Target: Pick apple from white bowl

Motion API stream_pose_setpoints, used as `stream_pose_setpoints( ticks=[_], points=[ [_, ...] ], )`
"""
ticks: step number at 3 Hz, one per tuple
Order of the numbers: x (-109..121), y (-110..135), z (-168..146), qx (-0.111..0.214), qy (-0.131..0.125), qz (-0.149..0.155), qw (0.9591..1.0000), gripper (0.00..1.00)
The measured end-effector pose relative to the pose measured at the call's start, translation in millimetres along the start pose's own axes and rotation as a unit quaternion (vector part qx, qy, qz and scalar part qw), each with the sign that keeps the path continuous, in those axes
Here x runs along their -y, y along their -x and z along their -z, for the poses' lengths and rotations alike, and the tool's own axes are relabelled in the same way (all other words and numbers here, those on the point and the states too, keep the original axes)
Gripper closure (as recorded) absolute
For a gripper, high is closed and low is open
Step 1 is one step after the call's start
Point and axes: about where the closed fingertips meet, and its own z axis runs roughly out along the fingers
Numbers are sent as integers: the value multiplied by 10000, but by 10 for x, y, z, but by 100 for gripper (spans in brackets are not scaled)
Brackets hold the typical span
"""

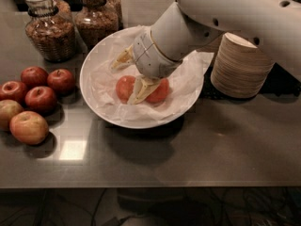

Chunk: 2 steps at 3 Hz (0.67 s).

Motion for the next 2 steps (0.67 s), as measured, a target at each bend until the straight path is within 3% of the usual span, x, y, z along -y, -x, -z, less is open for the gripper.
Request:
stream_pose_setpoints(
  ticks=[1, 2],
  points=[
    [0, -1, 0, -2, 0, -1, 10000, 0],
    [-1, -5, -1, -11, -3, -5, 10000, 0]
  ],
)
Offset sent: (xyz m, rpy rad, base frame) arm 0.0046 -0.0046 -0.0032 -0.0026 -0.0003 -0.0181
